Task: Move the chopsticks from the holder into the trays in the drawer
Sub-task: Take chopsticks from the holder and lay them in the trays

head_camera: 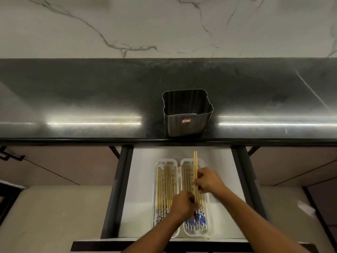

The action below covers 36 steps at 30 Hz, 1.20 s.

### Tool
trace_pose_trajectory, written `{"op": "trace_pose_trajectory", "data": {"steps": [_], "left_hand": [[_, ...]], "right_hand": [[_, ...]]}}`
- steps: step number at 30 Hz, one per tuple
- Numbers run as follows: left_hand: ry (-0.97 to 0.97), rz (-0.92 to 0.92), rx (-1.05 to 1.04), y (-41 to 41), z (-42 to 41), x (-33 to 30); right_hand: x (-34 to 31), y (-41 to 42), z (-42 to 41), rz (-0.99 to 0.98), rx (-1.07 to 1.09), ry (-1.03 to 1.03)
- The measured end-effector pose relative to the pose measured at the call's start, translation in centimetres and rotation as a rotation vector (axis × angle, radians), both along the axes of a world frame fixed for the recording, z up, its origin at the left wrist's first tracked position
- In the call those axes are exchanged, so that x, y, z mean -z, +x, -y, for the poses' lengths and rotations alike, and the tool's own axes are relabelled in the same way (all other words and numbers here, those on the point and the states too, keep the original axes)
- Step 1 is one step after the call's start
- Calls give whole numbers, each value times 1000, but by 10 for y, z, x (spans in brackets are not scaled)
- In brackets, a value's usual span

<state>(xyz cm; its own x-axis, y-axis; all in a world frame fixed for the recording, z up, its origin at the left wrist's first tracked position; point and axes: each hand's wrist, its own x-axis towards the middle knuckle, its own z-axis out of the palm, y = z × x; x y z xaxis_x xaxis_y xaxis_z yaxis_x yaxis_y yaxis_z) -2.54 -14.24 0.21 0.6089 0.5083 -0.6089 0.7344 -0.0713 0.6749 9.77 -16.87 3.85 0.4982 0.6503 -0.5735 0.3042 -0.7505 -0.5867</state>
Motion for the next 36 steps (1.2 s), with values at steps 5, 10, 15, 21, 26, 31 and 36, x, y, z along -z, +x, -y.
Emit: {"op": "trace_pose_trajectory", "data": {"steps": [5, 10, 15, 21, 26, 31, 36], "left_hand": [[95, -132, 61, 5, 7, 27], [257, -163, 80, 14, 16, 36], [269, -155, 31, 13, 21, 39], [315, -101, 27, 14, 26, 40], [329, -85, 68, 11, 25, 36], [279, -101, 149, 5, 17, 26], [278, -21, 126, -15, 4, 7]], "right_hand": [[41, -9, -2, 15, 64, -120], [56, -11, -8, 35, 86, -214], [63, -9, -12, 59, 60, -296], [67, -9, -13, 92, 53, -312], [65, -12, -10, 113, 8, -332], [61, -9, -1, 131, -102, -274], [47, -6, 22, 112, -77, -100]]}}
